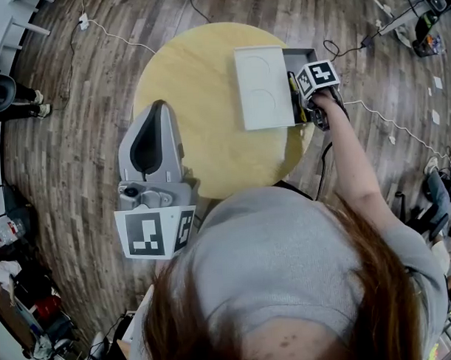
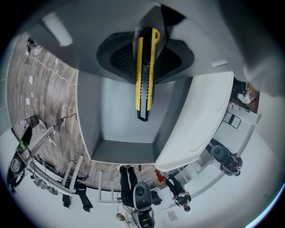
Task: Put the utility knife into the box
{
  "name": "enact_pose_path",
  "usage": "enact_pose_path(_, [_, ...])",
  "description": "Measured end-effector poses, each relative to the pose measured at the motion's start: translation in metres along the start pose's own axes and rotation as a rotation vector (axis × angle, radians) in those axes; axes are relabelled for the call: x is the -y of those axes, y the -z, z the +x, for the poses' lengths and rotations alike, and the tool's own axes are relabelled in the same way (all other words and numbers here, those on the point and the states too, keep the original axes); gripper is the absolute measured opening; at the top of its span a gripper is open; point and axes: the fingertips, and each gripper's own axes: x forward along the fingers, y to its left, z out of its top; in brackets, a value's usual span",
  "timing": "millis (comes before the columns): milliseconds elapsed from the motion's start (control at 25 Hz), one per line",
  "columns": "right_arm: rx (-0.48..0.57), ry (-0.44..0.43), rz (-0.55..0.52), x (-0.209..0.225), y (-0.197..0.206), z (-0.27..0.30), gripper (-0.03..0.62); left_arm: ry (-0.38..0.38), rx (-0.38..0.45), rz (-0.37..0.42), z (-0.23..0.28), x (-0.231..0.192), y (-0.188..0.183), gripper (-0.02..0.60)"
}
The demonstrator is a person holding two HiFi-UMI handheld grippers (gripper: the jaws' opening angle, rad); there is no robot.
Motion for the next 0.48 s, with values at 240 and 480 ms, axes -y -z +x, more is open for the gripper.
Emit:
enact_pose_path(240, [-0.019, 0.026, -0.028, -0.0004, -0.0002, 0.002, 0.123, 0.005, 0.003, -0.004, -0.0007, 0.0009, -0.0019, -0.006])
enact_pose_path(480, [0.006, 0.034, -0.022, -0.0024, 0.0, 0.0004, 0.131, 0.001, 0.005, 0.004, -0.003, -0.0006, -0.0047, -0.006])
